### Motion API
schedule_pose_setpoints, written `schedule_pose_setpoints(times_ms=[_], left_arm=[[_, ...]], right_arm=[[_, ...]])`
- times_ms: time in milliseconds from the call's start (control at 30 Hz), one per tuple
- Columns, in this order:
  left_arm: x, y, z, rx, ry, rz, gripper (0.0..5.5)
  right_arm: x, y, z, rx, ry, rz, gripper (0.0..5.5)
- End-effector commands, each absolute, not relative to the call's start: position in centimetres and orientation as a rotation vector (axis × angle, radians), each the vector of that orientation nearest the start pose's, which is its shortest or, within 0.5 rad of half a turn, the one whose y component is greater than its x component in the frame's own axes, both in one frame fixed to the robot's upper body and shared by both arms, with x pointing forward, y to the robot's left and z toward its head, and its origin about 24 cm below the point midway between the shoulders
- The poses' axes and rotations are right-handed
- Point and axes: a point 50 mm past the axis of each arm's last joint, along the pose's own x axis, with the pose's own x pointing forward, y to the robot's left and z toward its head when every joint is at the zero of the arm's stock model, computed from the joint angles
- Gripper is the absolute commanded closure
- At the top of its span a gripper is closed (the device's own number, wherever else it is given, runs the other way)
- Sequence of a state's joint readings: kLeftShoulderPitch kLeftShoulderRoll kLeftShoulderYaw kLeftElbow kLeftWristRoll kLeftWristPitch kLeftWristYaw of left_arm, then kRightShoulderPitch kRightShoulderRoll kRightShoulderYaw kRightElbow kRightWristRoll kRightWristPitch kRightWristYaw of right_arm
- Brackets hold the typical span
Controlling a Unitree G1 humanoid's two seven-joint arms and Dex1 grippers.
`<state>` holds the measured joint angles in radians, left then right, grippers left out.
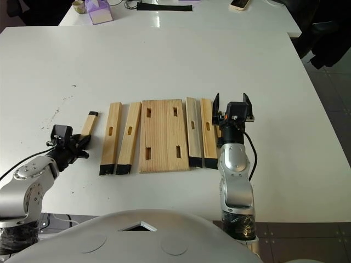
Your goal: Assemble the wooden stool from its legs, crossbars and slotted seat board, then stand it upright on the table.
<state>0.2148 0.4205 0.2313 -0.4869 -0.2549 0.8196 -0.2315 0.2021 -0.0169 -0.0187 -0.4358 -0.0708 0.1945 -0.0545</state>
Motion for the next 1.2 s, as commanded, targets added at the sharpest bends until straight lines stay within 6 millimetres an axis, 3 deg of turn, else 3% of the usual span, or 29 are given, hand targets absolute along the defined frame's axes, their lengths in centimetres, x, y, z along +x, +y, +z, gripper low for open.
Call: schedule_pose_setpoints(times_ms=[33,100,167,300,500,600,733,1000,1200], left_arm=[[24.5,23.9,13.9,0.229,0.119,-0.115,4.19],[25.6,20.9,19.5,0.295,-0.169,-0.344,4.19],[24.4,18.2,22.1,0.221,-0.304,-0.609,4.19],[21.9,15.1,21.6,-0.056,-0.272,-0.987,4.19],[19.4,12.2,22.8,-0.234,-0.280,-1.360,4.19],[19.1,12.1,23.1,-0.309,-0.236,-1.461,4.19],[19.3,11.9,22.3,-0.283,-0.163,-1.504,4.19],[19.0,12.1,20.6,-0.237,-0.102,-1.507,4.19],[19.2,12.2,20.4,-0.218,-0.122,-1.482,4.19]], right_arm=[[21.9,-20.1,11.7,-0.003,-0.142,-0.074,1.72],[21.6,-21.5,13.1,0.078,-0.140,0.052,1.72],[21.4,-21.1,14.6,0.182,-0.124,0.288,1.72],[19.0,-18.4,18.2,0.321,-0.099,0.924,1.72],[19.1,-16.0,20.5,0.369,0.001,1.358,1.72],[19.6,-14.9,21.6,0.363,0.019,1.471,1.72],[19.8,-14.2,23.2,0.373,0.018,1.564,1.72],[20.2,-14.6,24.0,0.359,0.029,1.569,1.72],[20.2,-15.1,23.3,0.325,0.079,1.551,2.57]])
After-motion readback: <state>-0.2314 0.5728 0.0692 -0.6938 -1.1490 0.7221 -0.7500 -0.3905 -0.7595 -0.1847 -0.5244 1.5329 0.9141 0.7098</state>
